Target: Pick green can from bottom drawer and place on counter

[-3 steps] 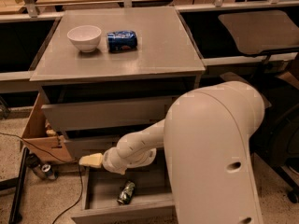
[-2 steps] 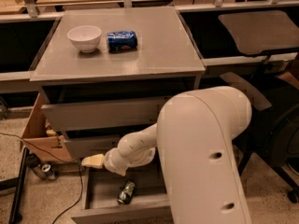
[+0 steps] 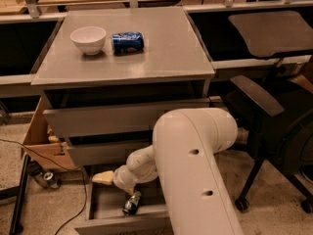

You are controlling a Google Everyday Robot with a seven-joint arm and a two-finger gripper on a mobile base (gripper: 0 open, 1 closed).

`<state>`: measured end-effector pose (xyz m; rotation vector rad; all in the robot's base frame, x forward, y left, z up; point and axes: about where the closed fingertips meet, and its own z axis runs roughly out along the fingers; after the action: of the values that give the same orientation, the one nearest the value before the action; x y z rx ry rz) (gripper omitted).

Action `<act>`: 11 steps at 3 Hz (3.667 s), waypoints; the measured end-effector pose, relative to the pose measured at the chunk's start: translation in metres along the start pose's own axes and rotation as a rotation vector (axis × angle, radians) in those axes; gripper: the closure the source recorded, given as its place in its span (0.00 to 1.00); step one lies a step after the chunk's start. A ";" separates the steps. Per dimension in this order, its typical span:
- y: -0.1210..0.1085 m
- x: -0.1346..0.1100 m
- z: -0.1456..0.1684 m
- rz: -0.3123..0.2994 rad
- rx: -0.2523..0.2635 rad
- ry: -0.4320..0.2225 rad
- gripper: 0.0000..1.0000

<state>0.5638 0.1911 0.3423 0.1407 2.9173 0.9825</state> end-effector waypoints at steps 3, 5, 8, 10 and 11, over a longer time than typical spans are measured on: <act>-0.086 -0.007 0.117 0.162 0.099 0.065 0.00; -0.142 -0.002 0.123 0.278 0.199 0.058 0.00; -0.170 -0.004 0.134 0.338 0.283 0.049 0.24; -0.168 -0.017 0.120 0.344 0.293 0.014 0.72; -0.168 -0.020 0.113 0.353 0.289 0.001 0.94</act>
Offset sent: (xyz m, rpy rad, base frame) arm 0.0156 0.0054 -0.1650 -0.0770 0.1621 -0.0979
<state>0.5819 0.1239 0.1510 0.6869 3.0804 0.5784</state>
